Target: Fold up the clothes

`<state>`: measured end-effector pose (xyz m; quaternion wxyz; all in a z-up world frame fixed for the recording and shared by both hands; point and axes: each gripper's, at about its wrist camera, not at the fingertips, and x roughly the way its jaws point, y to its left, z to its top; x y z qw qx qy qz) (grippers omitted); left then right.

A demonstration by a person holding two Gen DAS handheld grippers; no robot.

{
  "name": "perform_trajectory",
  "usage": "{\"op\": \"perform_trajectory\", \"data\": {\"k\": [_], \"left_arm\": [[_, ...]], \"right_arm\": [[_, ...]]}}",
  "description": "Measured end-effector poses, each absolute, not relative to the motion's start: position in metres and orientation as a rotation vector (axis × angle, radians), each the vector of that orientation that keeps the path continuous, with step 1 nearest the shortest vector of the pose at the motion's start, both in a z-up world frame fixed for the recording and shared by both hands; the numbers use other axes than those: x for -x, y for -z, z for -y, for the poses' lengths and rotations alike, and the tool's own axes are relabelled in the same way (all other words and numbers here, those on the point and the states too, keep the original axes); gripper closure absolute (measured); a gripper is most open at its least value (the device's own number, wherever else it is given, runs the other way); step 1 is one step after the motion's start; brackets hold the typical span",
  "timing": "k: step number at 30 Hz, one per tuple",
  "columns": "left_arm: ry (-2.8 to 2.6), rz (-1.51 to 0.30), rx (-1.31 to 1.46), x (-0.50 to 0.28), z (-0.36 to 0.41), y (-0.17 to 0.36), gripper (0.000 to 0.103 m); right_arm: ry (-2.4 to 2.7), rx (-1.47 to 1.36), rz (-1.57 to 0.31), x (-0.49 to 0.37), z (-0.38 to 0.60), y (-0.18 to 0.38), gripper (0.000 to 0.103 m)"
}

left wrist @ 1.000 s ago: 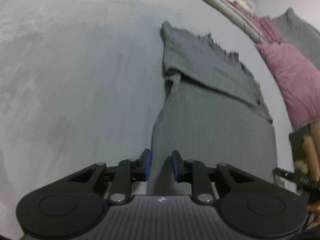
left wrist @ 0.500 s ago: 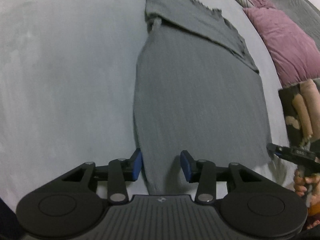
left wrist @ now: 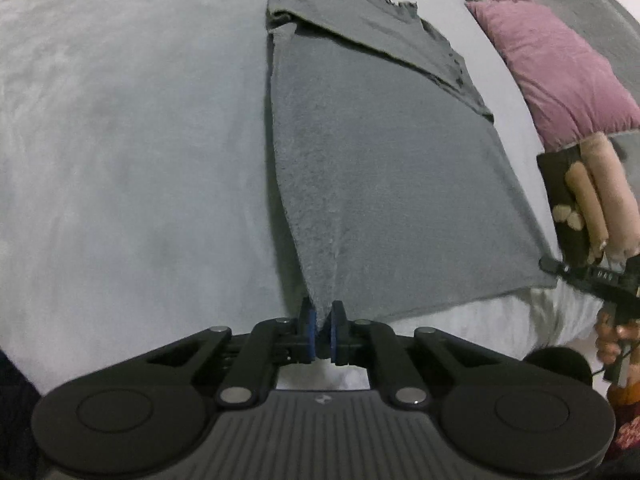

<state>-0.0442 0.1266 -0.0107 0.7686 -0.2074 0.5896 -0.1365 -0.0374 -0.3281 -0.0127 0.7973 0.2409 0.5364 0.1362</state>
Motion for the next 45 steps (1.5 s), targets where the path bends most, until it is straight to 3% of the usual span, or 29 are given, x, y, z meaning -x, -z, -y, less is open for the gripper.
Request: {"op": "perform_trajectory", "data": {"k": [8,16,19,21,26,29,33,35,36,39,45], "left_arm": [[0.276,-1.327,0.353,0.040,-0.124,0.018,0.096],[0.314,-1.335,0.463,0.043,-0.139,0.022,0.090],[0.330,-1.340,0.508,0.043,-0.143,0.022,0.083],[0.338,-1.343,0.539,0.043,-0.145,0.023,0.080],[0.333,-1.339,0.625,0.037,-0.151,0.028,0.076],[0.331,-1.347,0.614,0.035,-0.147,0.029,0.076],[0.334,-1.353,0.607,0.034,-0.144,0.028,0.078],[0.319,-1.322,0.629,0.036,-0.152,0.025,0.094],[0.308,-1.297,0.639,0.038,-0.155,0.023,0.096],[0.289,-1.233,0.667,0.041,-0.163,0.017,0.097],[0.270,-1.293,0.612,0.037,-0.156,0.020,0.096]], "right_arm": [[-0.254,-0.424,-1.236,0.032,0.318,0.027,0.096],[-0.243,-0.510,-1.255,0.031,0.327,0.042,0.094],[-0.245,-0.558,-1.254,0.031,0.333,0.042,0.087],[-0.262,-0.587,-1.253,0.031,0.336,0.043,0.076],[-0.289,-0.607,-1.259,0.029,0.333,0.045,0.071],[-0.303,-0.614,-1.263,0.028,0.329,0.048,0.072],[-0.321,-0.594,-1.271,0.026,0.322,0.051,0.092],[-0.319,-0.595,-1.251,0.027,0.324,0.046,0.094],[-0.317,-0.603,-1.235,0.027,0.326,0.043,0.095],[-0.311,-0.626,-1.189,0.028,0.334,0.032,0.095],[-0.312,-0.635,-1.192,0.026,0.340,0.026,0.095]]}}
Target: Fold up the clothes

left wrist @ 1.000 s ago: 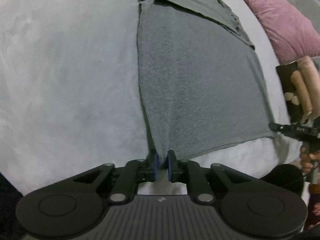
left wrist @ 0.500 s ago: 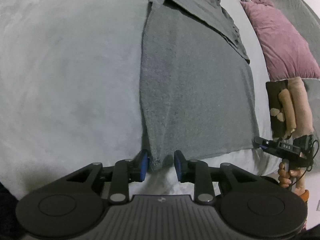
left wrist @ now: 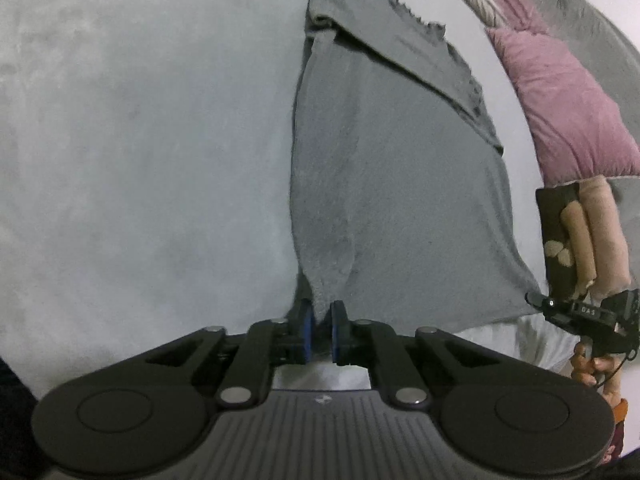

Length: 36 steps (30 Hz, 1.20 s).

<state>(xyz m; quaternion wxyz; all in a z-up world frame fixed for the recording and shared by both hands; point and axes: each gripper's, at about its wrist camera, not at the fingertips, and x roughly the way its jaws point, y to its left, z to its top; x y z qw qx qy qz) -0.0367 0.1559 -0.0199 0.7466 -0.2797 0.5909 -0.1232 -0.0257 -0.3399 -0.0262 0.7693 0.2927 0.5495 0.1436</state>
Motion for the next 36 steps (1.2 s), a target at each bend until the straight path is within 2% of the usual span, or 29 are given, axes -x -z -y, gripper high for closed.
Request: {"op": "perform_trajectory", "data": {"k": [4,6,8,13,14,15,16,24,29,31,32,33,35,36], "left_arm": [[0.263,-1.319,0.621,0.039,-0.161,0.023,0.090],[0.259,-1.320,0.641,0.040,-0.165,0.024,0.089],[0.263,-1.325,0.640,0.041,-0.165,0.025,0.087],[0.282,-1.353,0.571,0.038,-0.150,0.025,0.087],[0.284,-1.351,0.563,0.038,-0.148,0.024,0.087],[0.282,-1.344,0.562,0.038,-0.147,0.022,0.095],[0.284,-1.334,0.567,0.038,-0.147,0.021,0.096],[0.328,-1.251,0.642,0.039,-0.148,0.008,0.097],[0.322,-1.318,0.550,0.035,-0.144,0.010,0.096],[0.325,-1.310,0.539,0.036,-0.149,0.007,0.091],[0.322,-1.299,0.536,0.036,-0.153,0.005,0.089],[0.317,-1.286,0.536,0.036,-0.157,0.003,0.083],[0.291,-1.236,0.536,0.029,-0.163,0.002,0.075],[0.278,-1.211,0.532,0.024,-0.165,0.003,0.073]], "right_arm": [[-0.304,-0.636,-1.230,0.025,0.337,0.036,0.086],[-0.299,-0.647,-1.238,0.026,0.338,0.040,0.070],[-0.301,-0.655,-1.238,0.027,0.341,0.042,0.066],[-0.315,-0.649,-1.245,0.025,0.336,0.047,0.069],[-0.317,-0.646,-1.247,0.024,0.334,0.049,0.078],[-0.319,-0.644,-1.249,0.022,0.332,0.050,0.091],[-0.321,-0.642,-1.250,0.021,0.330,0.051,0.094],[-0.335,-0.671,-1.174,0.025,0.339,0.030,0.095],[-0.331,-0.608,-1.195,0.020,0.335,0.022,0.094],[-0.317,-0.548,-1.239,0.018,0.330,0.025,0.087],[-0.313,-0.546,-1.233,0.017,0.331,0.025,0.081],[-0.308,-0.544,-1.227,0.015,0.332,0.025,0.067],[-0.299,-0.539,-1.215,0.013,0.333,0.025,0.053],[-0.295,-0.537,-1.209,0.012,0.334,0.025,0.053]]}}
